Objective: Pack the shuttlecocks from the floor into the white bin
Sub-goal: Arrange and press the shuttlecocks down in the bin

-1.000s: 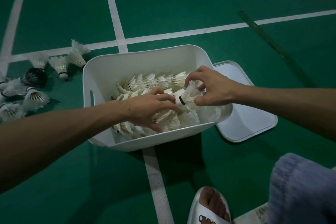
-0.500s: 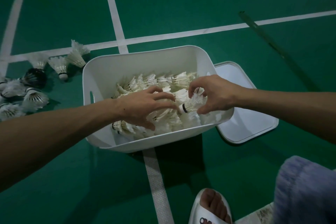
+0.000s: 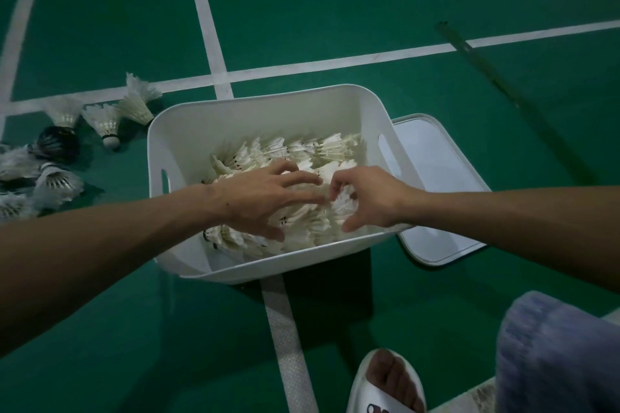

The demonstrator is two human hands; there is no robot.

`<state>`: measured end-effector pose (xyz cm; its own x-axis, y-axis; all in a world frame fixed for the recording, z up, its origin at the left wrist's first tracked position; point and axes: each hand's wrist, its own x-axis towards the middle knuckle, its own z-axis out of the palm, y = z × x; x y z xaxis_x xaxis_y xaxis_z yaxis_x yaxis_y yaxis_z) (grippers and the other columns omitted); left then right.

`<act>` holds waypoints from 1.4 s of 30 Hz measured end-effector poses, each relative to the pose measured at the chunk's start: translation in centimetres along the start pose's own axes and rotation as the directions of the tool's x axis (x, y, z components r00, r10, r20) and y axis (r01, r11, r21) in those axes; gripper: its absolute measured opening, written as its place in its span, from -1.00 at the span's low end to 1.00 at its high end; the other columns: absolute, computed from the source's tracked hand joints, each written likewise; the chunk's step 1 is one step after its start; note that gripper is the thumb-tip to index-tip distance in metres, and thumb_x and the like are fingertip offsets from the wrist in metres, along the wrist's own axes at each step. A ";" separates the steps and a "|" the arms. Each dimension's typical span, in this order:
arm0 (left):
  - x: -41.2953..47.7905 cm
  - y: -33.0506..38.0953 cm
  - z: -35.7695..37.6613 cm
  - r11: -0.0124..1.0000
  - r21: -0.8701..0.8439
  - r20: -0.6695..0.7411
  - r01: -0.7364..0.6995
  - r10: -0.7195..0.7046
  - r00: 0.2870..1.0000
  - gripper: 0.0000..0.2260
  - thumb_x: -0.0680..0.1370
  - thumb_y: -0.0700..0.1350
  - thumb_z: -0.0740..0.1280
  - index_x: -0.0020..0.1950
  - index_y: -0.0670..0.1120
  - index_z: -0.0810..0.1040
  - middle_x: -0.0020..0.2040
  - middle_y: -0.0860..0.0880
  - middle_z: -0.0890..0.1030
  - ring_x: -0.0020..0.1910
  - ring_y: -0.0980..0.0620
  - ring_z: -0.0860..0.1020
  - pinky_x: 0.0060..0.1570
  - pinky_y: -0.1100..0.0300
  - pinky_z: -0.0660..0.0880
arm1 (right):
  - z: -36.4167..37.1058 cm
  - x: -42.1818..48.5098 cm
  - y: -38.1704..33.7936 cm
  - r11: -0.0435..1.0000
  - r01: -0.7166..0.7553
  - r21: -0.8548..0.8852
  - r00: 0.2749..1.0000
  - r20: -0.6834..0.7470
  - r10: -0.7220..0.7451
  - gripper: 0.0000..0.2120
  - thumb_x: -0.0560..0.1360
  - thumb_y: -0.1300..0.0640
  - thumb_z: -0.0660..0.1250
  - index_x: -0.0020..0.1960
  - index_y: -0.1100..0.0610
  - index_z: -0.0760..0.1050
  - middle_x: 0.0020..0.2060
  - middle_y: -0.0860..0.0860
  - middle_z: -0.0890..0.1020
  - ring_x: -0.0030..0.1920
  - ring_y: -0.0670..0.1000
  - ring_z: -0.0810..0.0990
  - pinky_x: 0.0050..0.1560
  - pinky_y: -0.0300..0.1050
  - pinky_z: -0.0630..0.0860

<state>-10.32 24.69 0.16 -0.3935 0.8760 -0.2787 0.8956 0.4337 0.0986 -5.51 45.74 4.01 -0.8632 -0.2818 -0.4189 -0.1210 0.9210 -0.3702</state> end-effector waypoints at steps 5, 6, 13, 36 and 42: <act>-0.2 0.1 -0.1 0.997 0.076 -0.016 0.022 -0.021 1.000 -0.20 0.44 0.20 0.38 0.53 0.23 -0.06 0.55 0.08 -0.04 0.48 -0.09 0.00 0.39 0.05 0.21 | 0.4 0.3 -0.1 0.972 0.043 -0.230 0.999 -0.021 -0.049 -0.49 0.31 0.08 0.57 0.20 0.01 0.46 0.14 0.03 0.54 0.04 0.02 0.44 0.00 -0.14 0.34; -0.3 0.2 -0.1 0.994 0.106 -0.035 0.019 -0.015 0.999 -0.20 0.44 0.21 0.37 0.53 0.22 -0.05 0.56 0.07 -0.03 0.49 -0.11 -0.02 0.41 0.04 0.18 | 0.4 0.3 -0.2 0.976 0.055 -0.211 0.998 -0.003 -0.057 -0.49 0.32 0.11 0.57 0.20 0.03 0.45 0.14 0.03 0.52 -0.03 -0.02 0.41 -0.05 -0.18 0.31; -2.8 -1.4 -0.1 0.994 0.040 -0.026 0.100 -0.099 0.995 -0.15 0.32 0.50 0.22 0.44 0.41 -0.21 0.52 0.12 -0.31 0.48 -0.07 -0.34 0.38 -0.16 -0.25 | 1.0 1.6 -0.1 0.994 0.058 -0.092 0.998 0.010 -0.057 -0.58 0.28 0.18 0.59 0.07 0.06 0.50 0.10 0.05 0.56 -0.12 -0.05 0.40 -0.14 -0.18 0.31; -3.6 -1.6 0.6 0.971 0.072 0.110 0.230 -0.237 0.965 -0.06 0.33 0.30 0.42 0.47 0.37 -0.18 0.51 0.03 -0.36 0.50 -0.16 -0.26 0.42 -0.19 -0.12 | -0.3 0.4 1.0 0.900 -0.120 0.418 0.992 0.007 0.129 -0.68 0.28 0.44 0.53 -0.06 0.17 0.56 -0.03 0.06 0.58 -0.21 0.03 0.59 -0.08 0.00 0.62; -3.2 -1.3 0.5 0.966 0.065 0.130 0.250 -0.256 0.958 -0.06 0.33 0.28 0.44 0.48 0.35 -0.17 0.51 0.03 -0.35 0.50 -0.18 -0.27 0.41 -0.22 -0.10 | 1.6 1.4 -0.1 0.939 -0.071 0.335 0.997 0.011 0.072 -0.66 0.25 0.42 0.54 -0.08 0.15 0.53 -0.02 0.05 0.57 -0.27 -0.10 0.49 -0.24 -0.18 0.49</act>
<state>-10.11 21.24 0.46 -0.5796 0.7004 -0.4166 0.7803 0.6243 -0.0362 -5.94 44.79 2.10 -0.8640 -0.2183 -0.4537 0.1121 0.7951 -0.5960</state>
